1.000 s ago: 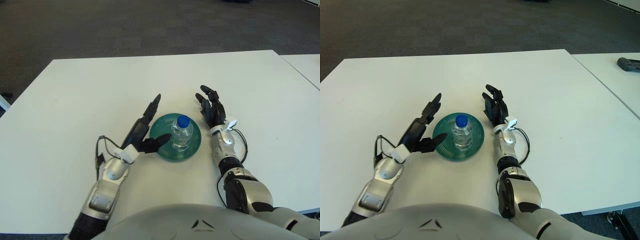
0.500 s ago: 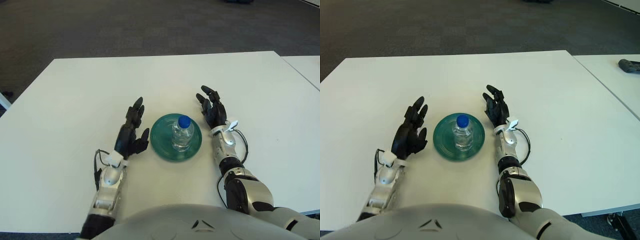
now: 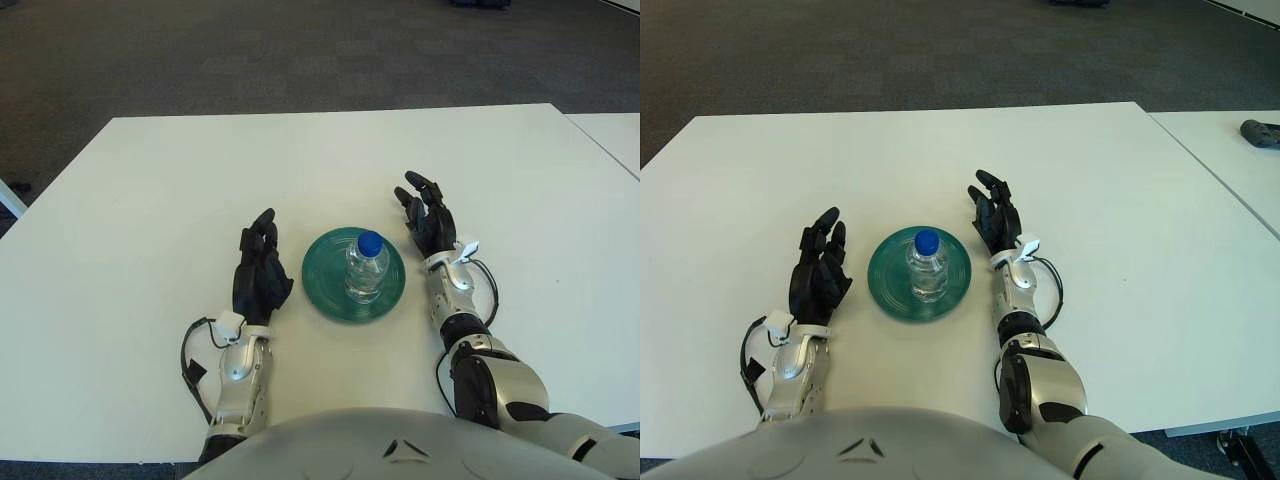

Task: Put the bottle into the plate.

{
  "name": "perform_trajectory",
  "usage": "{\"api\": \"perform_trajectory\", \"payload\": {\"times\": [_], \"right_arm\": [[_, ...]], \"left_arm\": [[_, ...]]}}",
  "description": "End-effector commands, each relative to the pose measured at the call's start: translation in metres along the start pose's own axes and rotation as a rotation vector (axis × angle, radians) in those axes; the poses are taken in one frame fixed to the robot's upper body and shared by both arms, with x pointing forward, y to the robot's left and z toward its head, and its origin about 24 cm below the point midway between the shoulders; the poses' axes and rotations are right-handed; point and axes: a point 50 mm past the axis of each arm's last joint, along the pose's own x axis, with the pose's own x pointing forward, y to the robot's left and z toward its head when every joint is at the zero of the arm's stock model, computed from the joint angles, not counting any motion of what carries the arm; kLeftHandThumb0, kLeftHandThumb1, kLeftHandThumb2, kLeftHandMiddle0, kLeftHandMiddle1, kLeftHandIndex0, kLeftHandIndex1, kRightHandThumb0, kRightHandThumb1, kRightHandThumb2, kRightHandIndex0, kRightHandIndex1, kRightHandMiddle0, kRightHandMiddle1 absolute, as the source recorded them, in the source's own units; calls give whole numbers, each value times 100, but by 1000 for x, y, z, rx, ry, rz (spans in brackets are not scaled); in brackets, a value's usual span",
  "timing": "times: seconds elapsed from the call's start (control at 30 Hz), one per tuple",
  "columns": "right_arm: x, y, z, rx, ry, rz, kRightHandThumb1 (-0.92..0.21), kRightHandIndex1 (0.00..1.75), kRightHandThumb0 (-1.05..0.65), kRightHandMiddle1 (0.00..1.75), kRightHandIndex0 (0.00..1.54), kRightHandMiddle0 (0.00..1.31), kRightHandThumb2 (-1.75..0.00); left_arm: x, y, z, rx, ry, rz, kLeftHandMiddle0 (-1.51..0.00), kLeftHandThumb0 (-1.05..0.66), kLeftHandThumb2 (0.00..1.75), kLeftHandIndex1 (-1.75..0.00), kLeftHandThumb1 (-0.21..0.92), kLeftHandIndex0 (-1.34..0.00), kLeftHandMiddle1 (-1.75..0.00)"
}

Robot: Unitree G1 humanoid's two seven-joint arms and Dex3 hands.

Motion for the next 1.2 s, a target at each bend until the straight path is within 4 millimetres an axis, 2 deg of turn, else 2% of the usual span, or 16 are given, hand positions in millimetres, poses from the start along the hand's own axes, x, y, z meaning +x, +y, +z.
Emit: {"api": "perform_trajectory", "payload": {"times": [0.0, 0.53, 0.7, 0.93, 1.0, 1.03, 1.17], "right_arm": [[-43, -20, -34, 32, 149, -92, -92, 55, -80, 86, 49, 0, -60], [-43, -21, -31, 29, 138, -80, -92, 56, -83, 88, 48, 0, -60], [-43, -22, -32, 13, 145, -82, -92, 56, -83, 85, 46, 0, -61], [-44, -20, -31, 2, 134, -70, -92, 56, -86, 82, 45, 0, -61], [-44, -19, -31, 2, 133, -69, -92, 56, -87, 82, 45, 0, -61], [-44, -19, -31, 2, 131, -67, -92, 56, -87, 82, 45, 0, -61], [-46, -17, -31, -6, 123, -56, -92, 56, -86, 84, 45, 0, -61]], "left_arm": [[-1, -5, -13, -6, 71, 46, -45, -104, 95, -97, 92, -6, -7], [-1, -14, -17, 67, 162, 95, -51, -100, 101, -98, 92, -5, -9], [0, -14, -20, 115, 270, 144, -52, -97, 99, -97, 92, -3, -10], [1, -15, -16, 185, 379, 147, -45, -89, 94, -82, 92, 0, -5], [4, -11, -17, 190, 396, 143, -43, -87, 92, -79, 92, 0, -4], [7, -3, -21, 195, 411, 141, -43, -87, 92, -79, 92, 0, -4], [11, 14, -32, 198, 435, 135, -43, -86, 90, -84, 92, 0, -3]]}}
